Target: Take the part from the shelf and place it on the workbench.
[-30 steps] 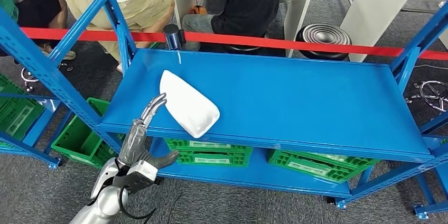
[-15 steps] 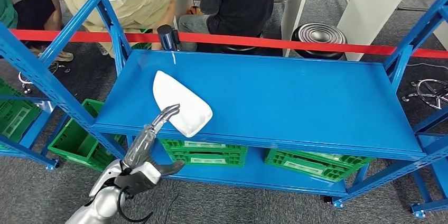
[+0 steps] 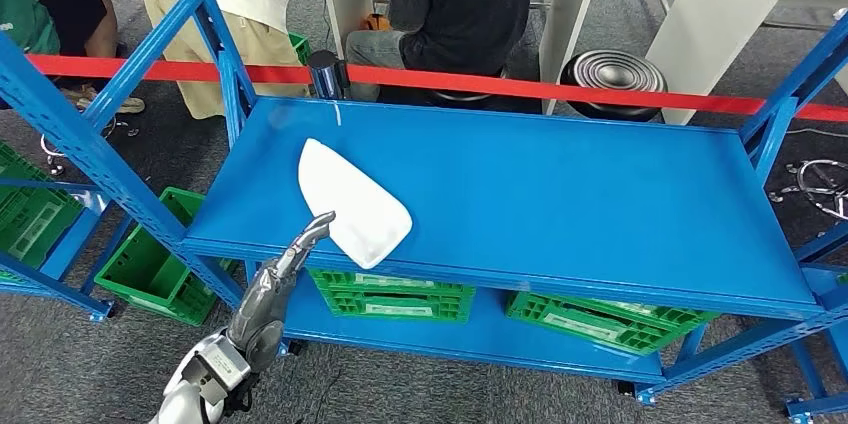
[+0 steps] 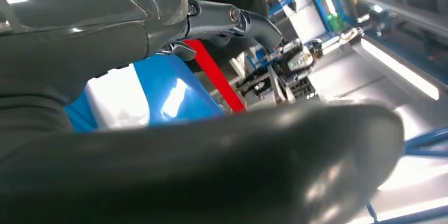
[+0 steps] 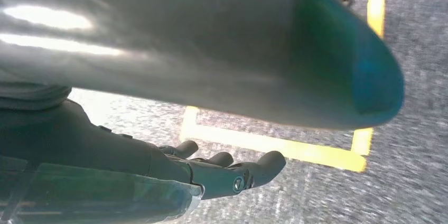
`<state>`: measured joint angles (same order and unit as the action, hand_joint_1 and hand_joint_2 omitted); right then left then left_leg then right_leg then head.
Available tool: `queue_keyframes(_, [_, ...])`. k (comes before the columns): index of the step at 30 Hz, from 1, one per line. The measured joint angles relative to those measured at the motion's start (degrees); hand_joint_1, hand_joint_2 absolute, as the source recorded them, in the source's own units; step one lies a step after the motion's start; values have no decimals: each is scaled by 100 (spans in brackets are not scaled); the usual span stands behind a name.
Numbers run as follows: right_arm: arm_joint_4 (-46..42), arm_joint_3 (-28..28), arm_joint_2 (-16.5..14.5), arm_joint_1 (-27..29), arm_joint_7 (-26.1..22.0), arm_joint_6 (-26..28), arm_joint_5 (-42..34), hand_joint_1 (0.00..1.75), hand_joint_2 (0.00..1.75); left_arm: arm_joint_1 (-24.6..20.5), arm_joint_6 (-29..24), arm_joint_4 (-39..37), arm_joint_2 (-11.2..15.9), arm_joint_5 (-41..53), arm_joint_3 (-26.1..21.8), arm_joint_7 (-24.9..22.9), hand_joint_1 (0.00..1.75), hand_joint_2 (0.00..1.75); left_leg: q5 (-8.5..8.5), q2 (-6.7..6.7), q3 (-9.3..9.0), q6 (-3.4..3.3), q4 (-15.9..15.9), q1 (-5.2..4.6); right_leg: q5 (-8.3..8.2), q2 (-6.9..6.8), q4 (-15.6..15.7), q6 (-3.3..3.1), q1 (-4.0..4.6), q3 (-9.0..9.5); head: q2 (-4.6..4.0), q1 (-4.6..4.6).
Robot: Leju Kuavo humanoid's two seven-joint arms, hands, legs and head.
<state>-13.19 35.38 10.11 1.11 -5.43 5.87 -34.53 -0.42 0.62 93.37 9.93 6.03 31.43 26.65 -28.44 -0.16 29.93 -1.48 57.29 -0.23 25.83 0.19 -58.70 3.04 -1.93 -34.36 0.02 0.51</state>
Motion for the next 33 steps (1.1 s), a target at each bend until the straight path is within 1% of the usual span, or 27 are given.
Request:
queue_keyframes(1, [1,-2,-2,-2,-4,-1,-1,0,0,10,2,36,4,-5,8,3,0,0,-13,-2,10,14,15,-5,9,13,-4,-48,14,2,0,2])
queue_keyframes(3, [1,-6,-5,-2,-9,-4,-1,0,0,27,-2,100,17,-4,21,8,0,0,-61,0,12,41,50,18,31,17,-9,-117,-2,14,0,6])
queue_keyframes(4, [1,-7,-7,2,-10,-5,-1,0,0,31,-12,127,26,4,24,9,0,0,-139,2,54,67,165,32,42,18,-4,-151,-14,32,0,9])
queue_keyframes(5, [2,-8,-8,3,-10,-6,-1,0,0,34,-27,151,34,19,26,9,0,0,-274,5,165,100,406,44,53,18,-1,-179,-24,50,0,13])
queue_keyframes(6, [2,-9,-7,6,-10,-4,-1,0,0,41,-44,169,41,36,28,10,0,0,-439,6,338,132,755,52,63,18,1,-201,-15,62,0,16])
queue_keyframes(7, [3,-9,-7,6,-10,-3,-1,0,0,51,-63,177,46,51,31,11,0,0,-608,7,567,153,1175,61,73,19,0,-215,-8,68,0,18])
queue_keyframes(8, [3,-9,-7,7,-10,-1,-1,0,0,64,-84,179,49,68,34,13,0,0,-720,8,782,162,1540,66,79,19,0,-224,3,71,0,19])
queue_keyframes(9, [3,-8,-8,9,-9,3,-1,0,0,77,-104,180,53,83,39,16,0,0,-725,8,922,155,1734,68,84,22,0,-231,17,77,0,19])
queue_keyframes(10, [3,-8,-9,11,-9,7,-1,0,0,85,-125,184,57,97,45,21,0,0,-615,7,959,130,1712,65,90,25,0,-239,33,87,0,20])
queue_keyframes(11, [3,-8,-10,10,-9,10,0,0,0,89,-144,193,61,109,50,25,0,0,-406,7,871,84,1450,57,96,31,1,-246,54,104,0,20])
queue_keyframes(13, [2,-8,-14,5,-8,21,1,0,0,88,-171,229,71,119,57,33,0,0,40,5,546,-47,691,19,106,43,9,-260,75,137,0,19])
queue_keyframes(14, [1,-8,-21,3,-8,26,2,0,0,87,-179,247,77,120,58,36,0,0,162,5,418,-109,407,-6,108,47,13,-263,72,147,0,16])
queue_keyframes(15, [1,-8,-23,1,-7,34,1,0,0,86,-186,267,83,122,62,41,0,0,198,18,350,-163,241,-36,111,46,16,-257,66,143,0,15])
queue_keyframes(17, [-1,-8,-39,0,3,44,2,0,0,91,-199,300,98,128,69,48,0,0,170,41,322,-222,135,-90,105,35,30,-223,60,134,0,15])
queue_keyframes(18, [-2,-8,-41,-1,8,49,3,0,0,95,-209,321,107,132,72,51,0,0,173,51,308,-248,82,-110,95,27,54,-191,70,138,0,17])
queue_keyframes(20, [-4,-5,-47,0,12,49,5,0,0,101,-226,356,118,135,79,52,0,0,260,51,224,-257,-79,-81,124,9,-5,-157,79,111,0,15])
queue_keyframes(21, [-4,-4,-46,-2,12,49,5,0,0,100,-233,368,118,136,83,50,0,0,308,54,180,-262,-164,-60,205,6,-167,-157,88,35,0,11])
queue_keyframes(23, [-4,-3,-29,-2,14,49,5,0,0,106,-239,374,116,130,89,39,0,0,353,59,143,-266,-236,-45,497,2,-823,-180,82,-283,0,5])
queue_keyframes(24, [-4,-3,-21,0,16,49,5,0,0,114,-239,373,115,123,91,32,0,0,355,60,148,-267,-235,-47,633,1,-1185,-172,72,-460,0,5])
queue_keyframes(25, [-4,-3,-14,6,20,49,5,0,0,127,-239,372,114,114,94,26,0,0,352,57,150,-262,-232,-47,697,0,-1410,-139,57,-573,0,6])
queue_keyframes(26, [-4,-3,-10,12,24,49,4,0,0,137,-239,369,113,107,98,22,0,0,348,52,150,-254,-226,-45,673,-1,-1432,-84,40,-586,0,7])
queue_keyframes(27, [-4,-3,-5,16,27,49,-1,0,0,144,-239,367,111,102,101,20,0,0,337,46,149,-236,-210,-37,556,-5,-1200,-11,19,-470,0,5])
queue_keyframes(28, [-4,-4,1,16,32,48,-12,0,0,148,-239,366,110,99,103,19,0,0,318,43,150,-206,-179,-27,392,-13,-793,65,-6,-262,0,5])
queue_keyframes(29, [-4,-4,4,11,43,43,-28,0,0,150,-240,365,110,97,104,18,0,0,288,41,158,-162,-134,-29,262,-20,-412,101,-14,-66,0,3])
queue_keyframes(30, [-3,-6,8,7,56,33,-49,0,0,148,-240,365,110,94,107,18,0,0,250,47,172,-116,-77,-34,165,-22,-107,90,-16,88,0,6])
queue_keyframes(31, [-2,-9,9,3,75,19,-73,0,0,146,-242,367,110,90,109,19,0,0,219,56,186,-75,-30,-42,127,-18,43,45,-8,161,0,7])
queue_keyframes(33, [1,-16,10,6,109,-10,-112,0,0,143,-244,370,111,81,113,20,0,0,189,86,200,-29,11,-42,122,13,67,-84,17,167,0,12])
